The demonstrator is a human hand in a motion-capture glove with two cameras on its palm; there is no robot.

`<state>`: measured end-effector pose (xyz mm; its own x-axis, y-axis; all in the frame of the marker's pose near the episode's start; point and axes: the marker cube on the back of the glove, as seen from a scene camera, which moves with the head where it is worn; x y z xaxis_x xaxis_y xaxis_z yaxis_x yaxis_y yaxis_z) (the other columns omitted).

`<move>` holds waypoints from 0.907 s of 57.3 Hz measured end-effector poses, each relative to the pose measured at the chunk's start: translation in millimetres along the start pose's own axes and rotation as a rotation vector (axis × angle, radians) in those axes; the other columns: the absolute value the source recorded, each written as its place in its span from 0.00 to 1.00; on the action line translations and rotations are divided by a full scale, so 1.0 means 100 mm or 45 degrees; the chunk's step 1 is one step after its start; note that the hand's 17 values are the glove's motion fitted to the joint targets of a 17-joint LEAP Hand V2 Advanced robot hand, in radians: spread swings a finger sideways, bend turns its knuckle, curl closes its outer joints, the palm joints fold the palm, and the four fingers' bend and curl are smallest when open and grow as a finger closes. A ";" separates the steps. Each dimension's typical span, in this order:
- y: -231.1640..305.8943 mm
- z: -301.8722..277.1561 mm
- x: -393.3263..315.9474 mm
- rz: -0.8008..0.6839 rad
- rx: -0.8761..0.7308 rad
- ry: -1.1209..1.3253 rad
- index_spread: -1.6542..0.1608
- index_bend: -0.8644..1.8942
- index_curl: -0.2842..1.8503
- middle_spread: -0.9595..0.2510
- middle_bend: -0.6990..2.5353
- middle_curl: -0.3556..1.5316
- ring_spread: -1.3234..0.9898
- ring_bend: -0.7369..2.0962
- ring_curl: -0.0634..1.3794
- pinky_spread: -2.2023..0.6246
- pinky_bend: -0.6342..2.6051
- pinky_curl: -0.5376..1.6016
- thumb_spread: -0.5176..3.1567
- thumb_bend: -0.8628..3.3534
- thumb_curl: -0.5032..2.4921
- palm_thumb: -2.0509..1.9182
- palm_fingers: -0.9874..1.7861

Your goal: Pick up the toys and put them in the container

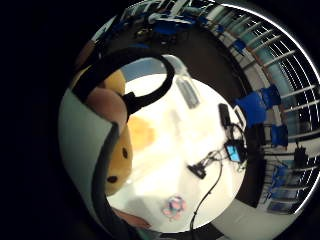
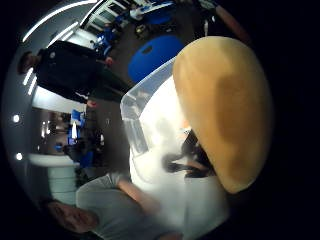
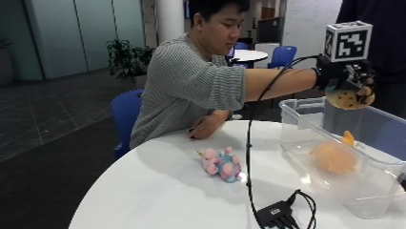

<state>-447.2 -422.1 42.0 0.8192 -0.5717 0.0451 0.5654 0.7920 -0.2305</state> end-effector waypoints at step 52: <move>-0.22 1.45 -0.97 -0.093 -0.448 -0.006 0.71 0.39 0.37 0.53 0.33 0.61 0.39 0.48 0.44 0.70 0.64 0.41 0.53 0.19 0.39 0.62 0.40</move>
<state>-525.1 -353.2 183.6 0.7788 -0.6224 0.0781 0.5553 0.6263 -0.5471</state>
